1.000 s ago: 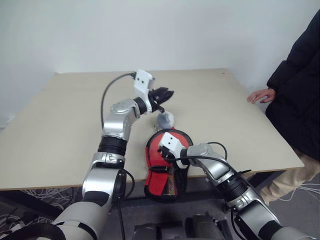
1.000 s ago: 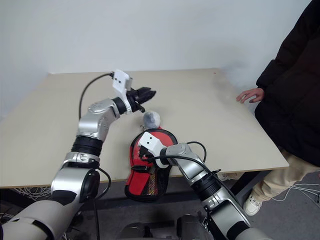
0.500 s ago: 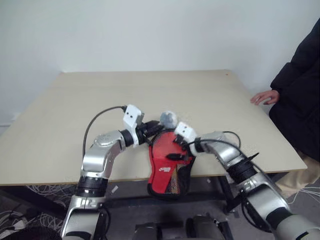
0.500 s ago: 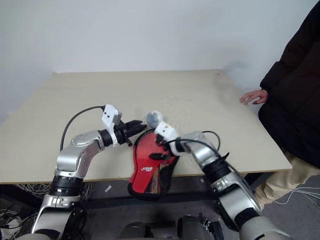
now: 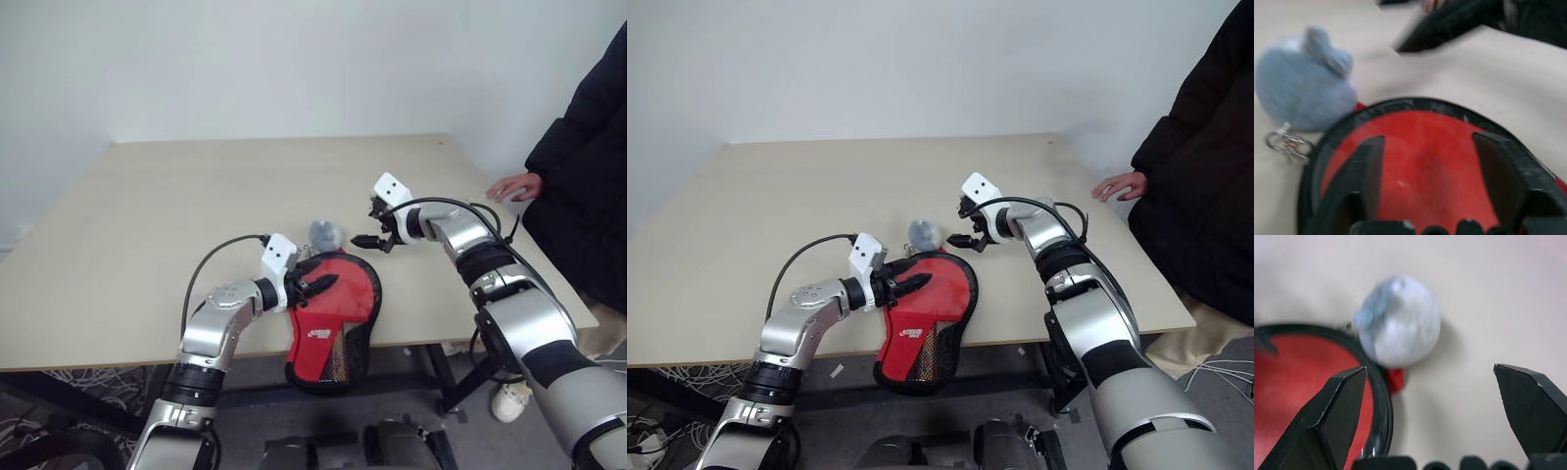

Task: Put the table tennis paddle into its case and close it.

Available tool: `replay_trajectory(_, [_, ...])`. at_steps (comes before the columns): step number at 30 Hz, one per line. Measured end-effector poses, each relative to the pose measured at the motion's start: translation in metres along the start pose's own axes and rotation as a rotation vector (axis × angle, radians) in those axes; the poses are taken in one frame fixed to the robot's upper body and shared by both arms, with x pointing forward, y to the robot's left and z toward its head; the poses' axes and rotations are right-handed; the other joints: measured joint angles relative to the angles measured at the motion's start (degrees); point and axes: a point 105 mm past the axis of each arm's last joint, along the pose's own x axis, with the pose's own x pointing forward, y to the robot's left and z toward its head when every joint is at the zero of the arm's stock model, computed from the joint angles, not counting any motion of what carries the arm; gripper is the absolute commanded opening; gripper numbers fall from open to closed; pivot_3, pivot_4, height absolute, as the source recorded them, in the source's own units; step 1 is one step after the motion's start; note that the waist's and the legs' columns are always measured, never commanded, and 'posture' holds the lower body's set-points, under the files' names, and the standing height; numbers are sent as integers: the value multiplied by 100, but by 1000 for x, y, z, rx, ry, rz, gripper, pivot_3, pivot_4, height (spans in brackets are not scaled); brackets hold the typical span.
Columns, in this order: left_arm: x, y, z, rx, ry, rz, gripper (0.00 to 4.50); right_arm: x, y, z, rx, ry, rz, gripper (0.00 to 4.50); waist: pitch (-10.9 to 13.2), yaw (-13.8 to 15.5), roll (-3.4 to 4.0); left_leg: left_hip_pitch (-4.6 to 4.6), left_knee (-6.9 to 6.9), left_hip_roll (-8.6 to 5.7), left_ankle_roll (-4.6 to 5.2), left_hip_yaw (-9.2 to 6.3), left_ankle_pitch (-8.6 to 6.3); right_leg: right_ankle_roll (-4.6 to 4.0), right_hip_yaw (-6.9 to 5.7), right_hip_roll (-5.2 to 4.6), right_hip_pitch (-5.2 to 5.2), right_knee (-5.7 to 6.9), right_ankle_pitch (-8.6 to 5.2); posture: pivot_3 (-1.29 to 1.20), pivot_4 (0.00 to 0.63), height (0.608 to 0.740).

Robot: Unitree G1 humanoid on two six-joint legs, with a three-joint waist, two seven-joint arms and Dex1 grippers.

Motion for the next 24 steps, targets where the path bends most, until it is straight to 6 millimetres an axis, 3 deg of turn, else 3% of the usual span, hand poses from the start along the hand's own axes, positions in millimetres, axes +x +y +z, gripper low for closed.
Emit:
replay_trajectory(3, [3,-1,-9,19,26,4,4479,7,5,8,-5,-20,12,4500,0,6,0,-2,0,4,0,-4,0,0,-3,-1,0,1,0,0,0,740])
replay_trajectory(10, [6,-4,-9,26,6,-2,4479,23,21,13,26,-36,33,4500,0,1,1,-3,0,15,0,-3,0,1,-2,-3,-2,2,1,0,0,740])
replay_trajectory(24, [6,-11,-21,12,29,-5,4479,41,31,40,82,-117,-41,4500,0,-1,1,-3,0,23,0,-5,0,0,-3,-5,-3,2,0,0,0,740])
